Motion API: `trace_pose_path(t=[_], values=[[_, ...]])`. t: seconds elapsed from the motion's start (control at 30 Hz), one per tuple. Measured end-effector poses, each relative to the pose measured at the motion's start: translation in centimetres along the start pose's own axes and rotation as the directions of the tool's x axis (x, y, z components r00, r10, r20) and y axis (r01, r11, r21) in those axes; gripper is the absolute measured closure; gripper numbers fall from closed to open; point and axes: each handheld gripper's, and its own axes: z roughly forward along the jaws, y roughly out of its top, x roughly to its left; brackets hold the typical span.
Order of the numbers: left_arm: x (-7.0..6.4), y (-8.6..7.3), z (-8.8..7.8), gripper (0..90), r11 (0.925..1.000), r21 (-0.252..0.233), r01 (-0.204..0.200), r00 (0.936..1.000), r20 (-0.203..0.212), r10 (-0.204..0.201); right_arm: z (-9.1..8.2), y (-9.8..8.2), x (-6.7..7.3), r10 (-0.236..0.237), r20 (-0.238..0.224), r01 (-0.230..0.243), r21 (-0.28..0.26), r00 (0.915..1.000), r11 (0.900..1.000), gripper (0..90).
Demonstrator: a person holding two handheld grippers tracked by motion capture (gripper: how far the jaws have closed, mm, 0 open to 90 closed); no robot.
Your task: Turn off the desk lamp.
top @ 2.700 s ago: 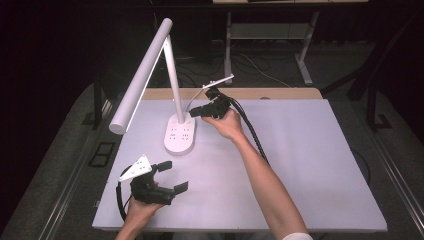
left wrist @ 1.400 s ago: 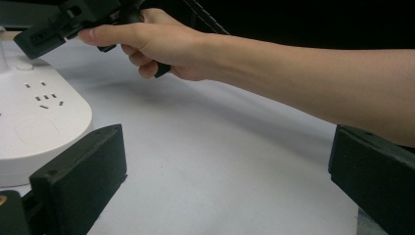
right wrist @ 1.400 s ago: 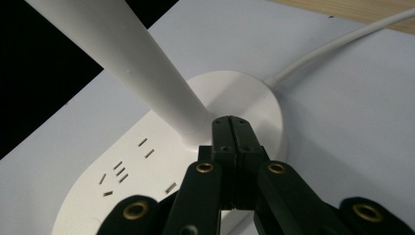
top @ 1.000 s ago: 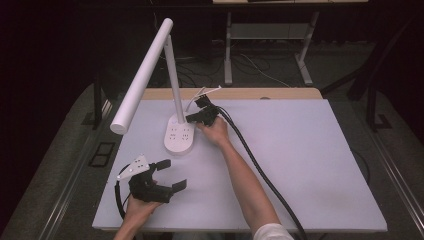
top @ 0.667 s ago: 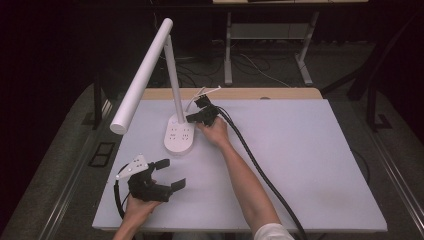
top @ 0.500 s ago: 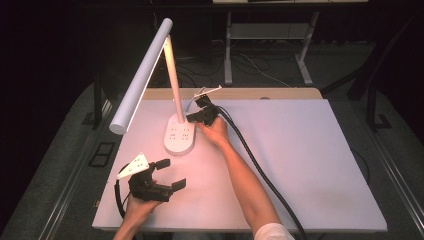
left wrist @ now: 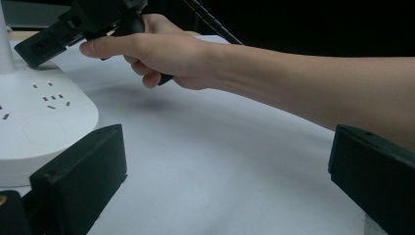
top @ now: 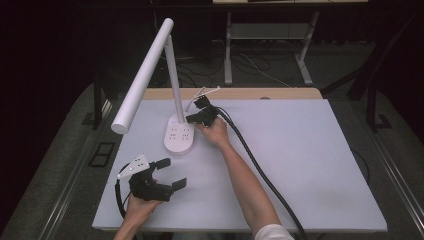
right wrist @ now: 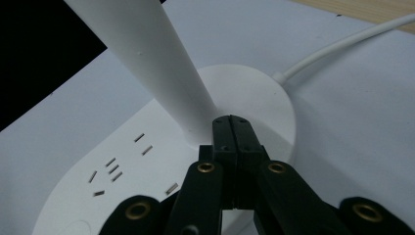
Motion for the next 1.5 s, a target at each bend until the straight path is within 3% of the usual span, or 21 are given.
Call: trace_pose_path(t=[0.37,0.5,0.67,0.93,1.1,1.3,1.5], values=[[0.1,0.0,0.1,0.0,1.0,0.005,0.001,1.0,0.004,-0.001,-0.3,0.1,0.1,-0.013,0.024,0.013,0.006,0.9996,1.0,90.0],[0.0,0.0,0.2,0.0,1.0,0.003,0.0,1.0,0.003,0.0,-0.3,0.1,-0.1,0.01,0.009,-0.009,-0.002,0.9999,1.0,90.0],[0.0,0.0,0.2,0.0,1.0,0.004,0.0,1.0,0.004,0.0,-0.2,0.0,-0.2,0.004,-0.017,-0.004,0.001,0.9998,1.0,90.0],[0.0,0.0,0.1,0.0,1.0,0.006,-0.004,1.0,0.005,0.004,0.2,-0.2,0.1,0.021,-0.025,-0.021,-0.011,0.9995,1.0,90.0],[0.0,0.0,0.0,0.0,1.0,0.002,-0.002,1.0,0.003,0.002,0.4,-0.3,-0.2,0.06,-0.053,-0.061,-0.02,0.9968,0.998,90.0],[0.1,0.0,0.1,0.0,1.0,0.001,0.002,1.0,0.005,-0.002,0.1,-0.2,0.0,0.025,-0.037,-0.025,-0.017,0.999,1.0,90.0],[0.1,0.0,0.1,0.0,1.0,0.005,-0.002,1.0,0.004,0.002,-0.8,0.1,-0.1,0.02,-0.037,-0.021,-0.037,0.9991,0.999,90.0]])
